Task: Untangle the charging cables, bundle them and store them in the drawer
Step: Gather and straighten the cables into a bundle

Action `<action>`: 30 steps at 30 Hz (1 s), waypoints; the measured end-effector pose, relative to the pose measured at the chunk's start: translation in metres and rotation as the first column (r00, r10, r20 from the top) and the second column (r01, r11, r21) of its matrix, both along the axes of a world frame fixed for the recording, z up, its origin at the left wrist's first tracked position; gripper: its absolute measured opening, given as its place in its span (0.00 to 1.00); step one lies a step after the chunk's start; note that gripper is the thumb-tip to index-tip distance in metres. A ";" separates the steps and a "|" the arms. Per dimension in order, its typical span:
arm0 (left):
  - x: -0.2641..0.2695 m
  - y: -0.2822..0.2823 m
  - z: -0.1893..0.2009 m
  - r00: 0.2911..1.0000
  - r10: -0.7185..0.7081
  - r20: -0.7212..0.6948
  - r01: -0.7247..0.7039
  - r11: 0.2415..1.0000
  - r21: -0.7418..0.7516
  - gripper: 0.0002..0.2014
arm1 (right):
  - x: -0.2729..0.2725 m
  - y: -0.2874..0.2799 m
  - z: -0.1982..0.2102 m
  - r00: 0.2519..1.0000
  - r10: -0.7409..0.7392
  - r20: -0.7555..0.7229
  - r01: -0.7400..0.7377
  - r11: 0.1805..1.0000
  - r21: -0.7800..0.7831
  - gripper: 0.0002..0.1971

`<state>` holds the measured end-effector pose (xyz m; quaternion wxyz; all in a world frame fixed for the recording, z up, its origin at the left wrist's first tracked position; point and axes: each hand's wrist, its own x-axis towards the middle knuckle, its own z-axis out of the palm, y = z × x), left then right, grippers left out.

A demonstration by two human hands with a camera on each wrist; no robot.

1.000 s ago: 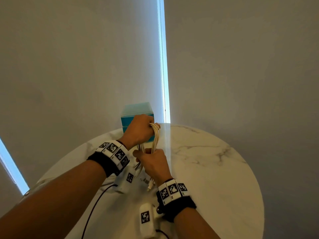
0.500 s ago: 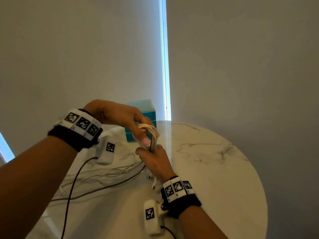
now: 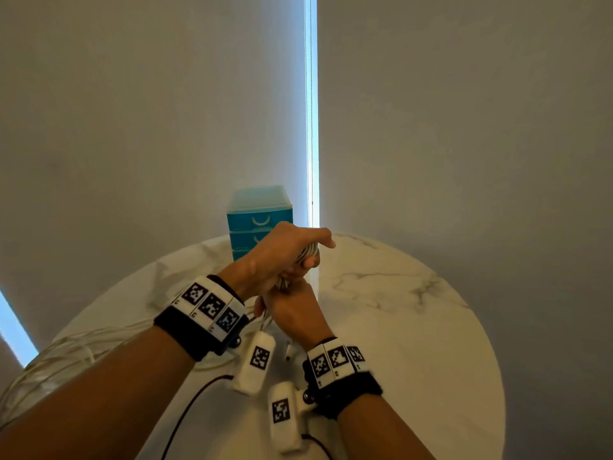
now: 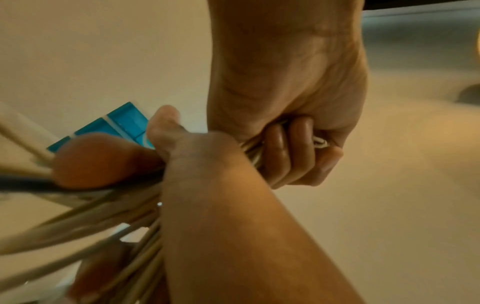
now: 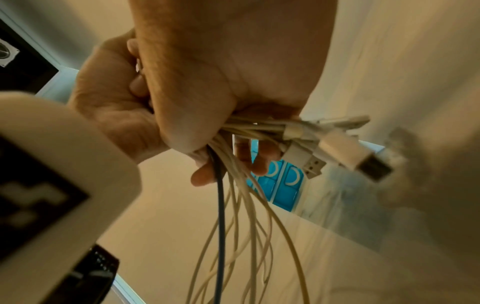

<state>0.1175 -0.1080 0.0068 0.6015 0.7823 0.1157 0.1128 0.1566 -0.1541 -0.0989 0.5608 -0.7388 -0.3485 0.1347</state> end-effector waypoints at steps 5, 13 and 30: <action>0.002 0.004 0.006 0.998 -0.022 -0.058 0.022 1.000 0.010 0.21 | -0.001 -0.002 0.005 0.981 0.087 -0.170 -0.059 0.984 0.166 0.08; 0.001 0.001 0.010 0.997 -0.047 -0.063 0.045 0.998 -0.034 0.21 | -0.014 0.001 0.004 0.872 0.180 -0.456 -0.005 0.934 0.358 0.29; -0.028 0.082 -0.059 0.838 -0.080 -0.540 0.476 0.593 0.649 0.24 | 0.001 -0.005 0.008 0.636 0.147 -0.757 0.364 0.808 0.463 0.34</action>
